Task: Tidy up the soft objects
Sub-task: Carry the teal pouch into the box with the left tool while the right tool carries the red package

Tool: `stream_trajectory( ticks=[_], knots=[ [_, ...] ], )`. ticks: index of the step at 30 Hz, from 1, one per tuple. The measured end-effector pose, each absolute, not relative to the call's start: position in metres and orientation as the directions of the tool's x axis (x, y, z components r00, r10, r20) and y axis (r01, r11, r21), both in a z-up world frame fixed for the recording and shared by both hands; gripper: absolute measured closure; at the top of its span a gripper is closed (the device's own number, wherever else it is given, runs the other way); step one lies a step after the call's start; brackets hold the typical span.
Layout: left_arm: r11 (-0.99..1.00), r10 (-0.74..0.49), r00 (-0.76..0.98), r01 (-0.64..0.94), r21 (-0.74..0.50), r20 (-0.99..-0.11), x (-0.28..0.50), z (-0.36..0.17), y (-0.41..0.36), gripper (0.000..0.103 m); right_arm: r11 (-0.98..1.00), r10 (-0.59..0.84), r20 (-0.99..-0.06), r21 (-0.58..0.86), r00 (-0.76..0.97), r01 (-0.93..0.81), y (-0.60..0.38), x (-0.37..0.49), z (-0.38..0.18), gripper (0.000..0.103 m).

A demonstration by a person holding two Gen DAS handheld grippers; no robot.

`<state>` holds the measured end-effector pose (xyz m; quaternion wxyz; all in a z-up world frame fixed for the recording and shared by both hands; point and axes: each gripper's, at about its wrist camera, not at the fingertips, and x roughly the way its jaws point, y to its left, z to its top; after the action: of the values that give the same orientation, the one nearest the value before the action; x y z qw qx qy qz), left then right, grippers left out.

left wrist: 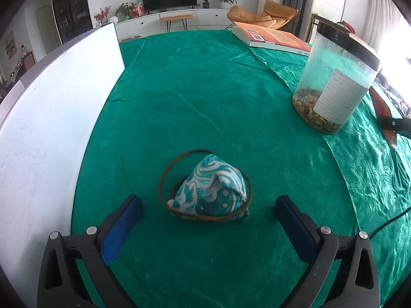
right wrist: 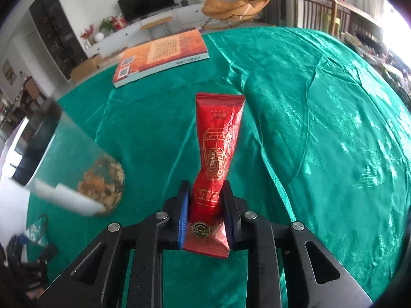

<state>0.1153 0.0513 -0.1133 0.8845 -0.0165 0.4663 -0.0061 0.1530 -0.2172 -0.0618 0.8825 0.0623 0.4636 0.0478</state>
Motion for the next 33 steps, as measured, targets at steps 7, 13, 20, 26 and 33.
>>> stream_trajectory(
  ticks=[7, 13, 20, 26, 33],
  knots=[
    [0.993, -0.086, 0.616, -0.009, -0.117, -0.783, 0.093, -0.093, 0.067, 0.053, 0.978, 0.196, -0.799, 0.119, 0.569, -0.17, -0.195, 0.085, -0.029, 0.078],
    [0.966, -0.192, 0.7, 0.011, -0.258, -0.688, 0.054, -0.022, 0.093, 0.053, 0.939, 0.318, -0.755, 0.168, 0.574, -0.3, -0.14, 0.042, 0.013, 0.078],
    [0.971, -0.024, 0.778, -0.131, -0.199, -0.628, 0.007, 0.048, 0.19, 0.053, 0.784, 0.567, -0.658, 0.244, 0.496, -0.571, -0.007, 0.012, 0.081, 0.078],
    [0.929, 0.286, 0.647, -0.367, 0.041, -0.707, -0.02, 0.035, 0.274, 0.028, 0.63, 0.682, -0.65, 0.29, 0.335, -0.72, 0.114, -0.005, 0.089, 0.078],
    [0.876, 0.42, 0.576, -0.46, 0.147, -0.701, -0.052, 0.017, 0.297, 0.007, 0.543, 0.721, -0.676, 0.412, 0.154, -0.732, 0.178, -0.01, 0.05, 0.035]
  ],
)
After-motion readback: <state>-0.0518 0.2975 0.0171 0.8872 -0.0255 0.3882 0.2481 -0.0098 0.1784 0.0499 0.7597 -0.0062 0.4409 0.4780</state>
